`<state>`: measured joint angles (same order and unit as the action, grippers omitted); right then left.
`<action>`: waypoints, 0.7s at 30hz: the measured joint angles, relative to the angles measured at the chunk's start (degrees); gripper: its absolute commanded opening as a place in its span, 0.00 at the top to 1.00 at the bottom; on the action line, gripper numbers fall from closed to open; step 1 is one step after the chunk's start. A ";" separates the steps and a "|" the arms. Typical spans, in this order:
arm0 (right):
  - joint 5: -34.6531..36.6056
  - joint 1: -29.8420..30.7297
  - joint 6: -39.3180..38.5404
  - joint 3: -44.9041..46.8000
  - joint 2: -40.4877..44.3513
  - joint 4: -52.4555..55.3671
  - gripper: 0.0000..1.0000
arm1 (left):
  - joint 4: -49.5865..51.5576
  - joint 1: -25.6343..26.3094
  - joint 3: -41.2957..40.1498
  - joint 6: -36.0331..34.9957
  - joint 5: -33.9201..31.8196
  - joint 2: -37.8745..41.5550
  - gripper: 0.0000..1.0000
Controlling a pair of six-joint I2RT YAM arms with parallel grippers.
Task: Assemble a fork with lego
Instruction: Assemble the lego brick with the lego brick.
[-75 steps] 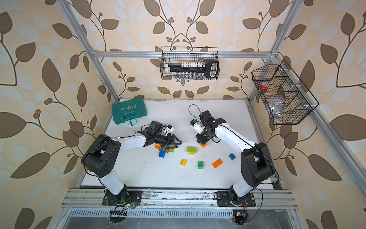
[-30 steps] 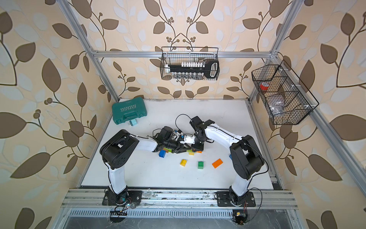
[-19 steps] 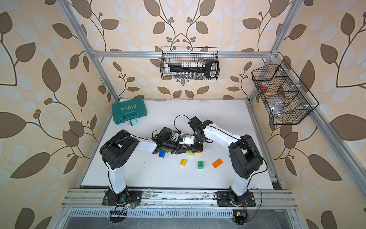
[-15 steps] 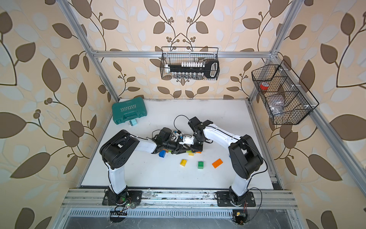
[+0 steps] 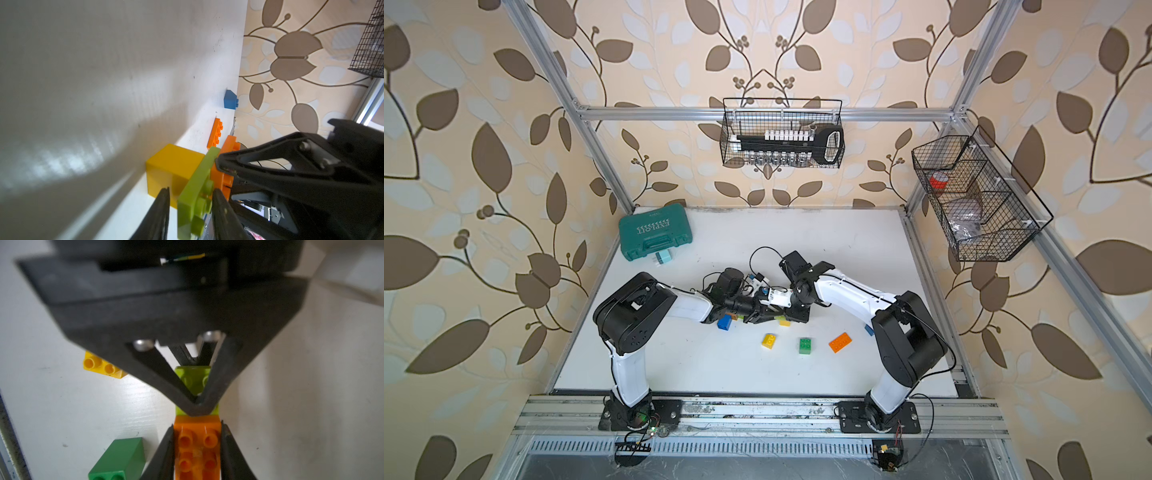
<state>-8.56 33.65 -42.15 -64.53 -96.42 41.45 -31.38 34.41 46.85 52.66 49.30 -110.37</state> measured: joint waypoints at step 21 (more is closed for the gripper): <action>2.78 -1.01 -5.55 -3.91 -1.64 3.76 0.72 | 0.79 -3.15 -0.04 1.62 1.53 0.37 0.47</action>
<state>-5.78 32.64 -47.70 -68.45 -98.06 45.21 -30.59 31.27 46.81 54.28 50.83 -110.00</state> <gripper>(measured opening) 0.309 0.530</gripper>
